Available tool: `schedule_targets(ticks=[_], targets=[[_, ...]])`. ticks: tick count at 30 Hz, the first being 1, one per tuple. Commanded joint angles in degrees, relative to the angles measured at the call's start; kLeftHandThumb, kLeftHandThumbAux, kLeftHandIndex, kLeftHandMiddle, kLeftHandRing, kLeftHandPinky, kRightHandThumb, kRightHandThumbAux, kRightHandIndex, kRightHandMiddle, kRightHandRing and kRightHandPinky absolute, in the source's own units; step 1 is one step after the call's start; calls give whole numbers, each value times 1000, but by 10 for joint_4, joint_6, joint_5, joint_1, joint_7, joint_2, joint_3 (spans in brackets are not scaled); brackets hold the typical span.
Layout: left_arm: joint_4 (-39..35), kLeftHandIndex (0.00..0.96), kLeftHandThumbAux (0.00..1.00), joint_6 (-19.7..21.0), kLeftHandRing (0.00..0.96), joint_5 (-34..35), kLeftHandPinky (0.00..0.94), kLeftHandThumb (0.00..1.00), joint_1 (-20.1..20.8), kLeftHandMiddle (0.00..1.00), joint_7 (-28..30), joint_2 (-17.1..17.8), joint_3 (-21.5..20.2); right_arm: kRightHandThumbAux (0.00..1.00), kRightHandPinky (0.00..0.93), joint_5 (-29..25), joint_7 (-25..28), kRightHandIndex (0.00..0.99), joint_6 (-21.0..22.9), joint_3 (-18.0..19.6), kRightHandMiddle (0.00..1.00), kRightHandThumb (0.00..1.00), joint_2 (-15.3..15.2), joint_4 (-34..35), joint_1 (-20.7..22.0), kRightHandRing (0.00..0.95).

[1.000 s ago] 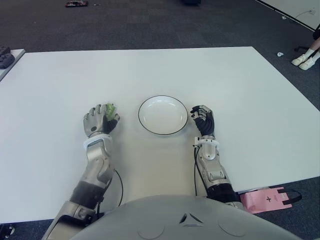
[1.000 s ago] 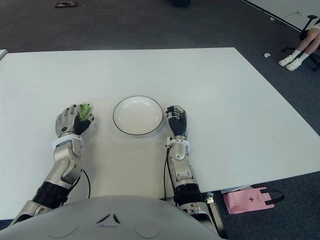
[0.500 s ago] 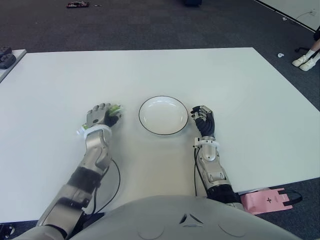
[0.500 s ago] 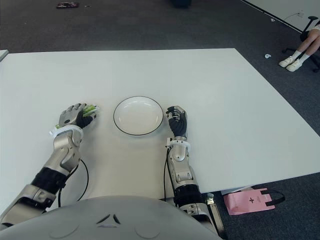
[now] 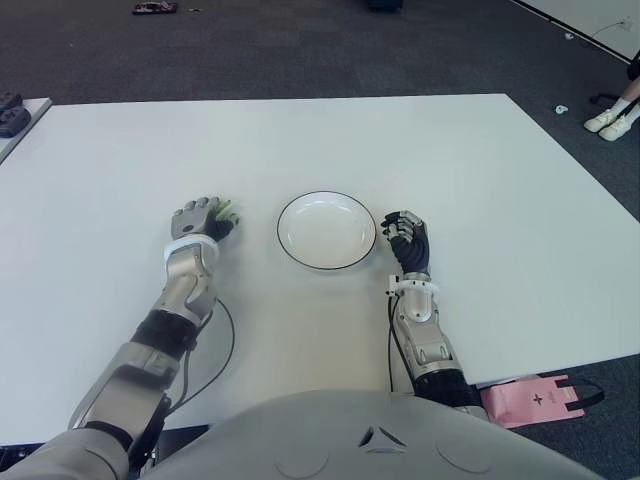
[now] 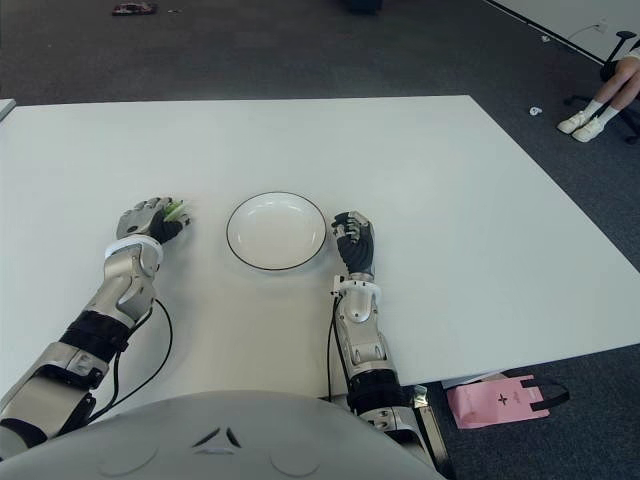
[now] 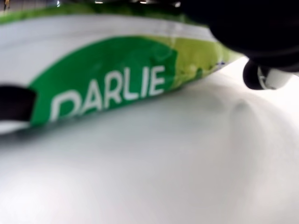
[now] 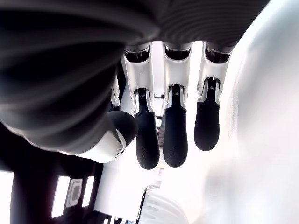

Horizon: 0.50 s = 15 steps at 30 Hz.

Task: Put the toothpaste on the table into the plate.

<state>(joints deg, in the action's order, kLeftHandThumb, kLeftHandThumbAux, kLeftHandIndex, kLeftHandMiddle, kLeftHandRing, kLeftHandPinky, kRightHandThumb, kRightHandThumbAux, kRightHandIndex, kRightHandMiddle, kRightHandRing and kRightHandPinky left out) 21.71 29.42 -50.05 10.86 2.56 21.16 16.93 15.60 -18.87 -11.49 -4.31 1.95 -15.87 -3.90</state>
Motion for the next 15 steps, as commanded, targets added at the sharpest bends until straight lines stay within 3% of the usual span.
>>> schedule_targets(ticks=[1, 9, 15], targets=[[41, 0, 240, 2, 77, 37, 155, 507, -3, 111, 43, 1, 5, 731, 505, 2, 3, 425, 32, 0, 520, 704, -4, -35, -36, 509], [36, 59, 362, 24, 138, 60, 228, 594, -2, 162, 39, -9, -5, 732, 511, 1, 2, 426, 29, 2, 519, 704, -5, -38, -34, 513], [29, 230, 425, 45, 267, 71, 332, 693, -5, 297, 22, -21, -18, 732, 523, -2, 5, 427, 35, 3, 515, 707, -3, -32, -33, 522]])
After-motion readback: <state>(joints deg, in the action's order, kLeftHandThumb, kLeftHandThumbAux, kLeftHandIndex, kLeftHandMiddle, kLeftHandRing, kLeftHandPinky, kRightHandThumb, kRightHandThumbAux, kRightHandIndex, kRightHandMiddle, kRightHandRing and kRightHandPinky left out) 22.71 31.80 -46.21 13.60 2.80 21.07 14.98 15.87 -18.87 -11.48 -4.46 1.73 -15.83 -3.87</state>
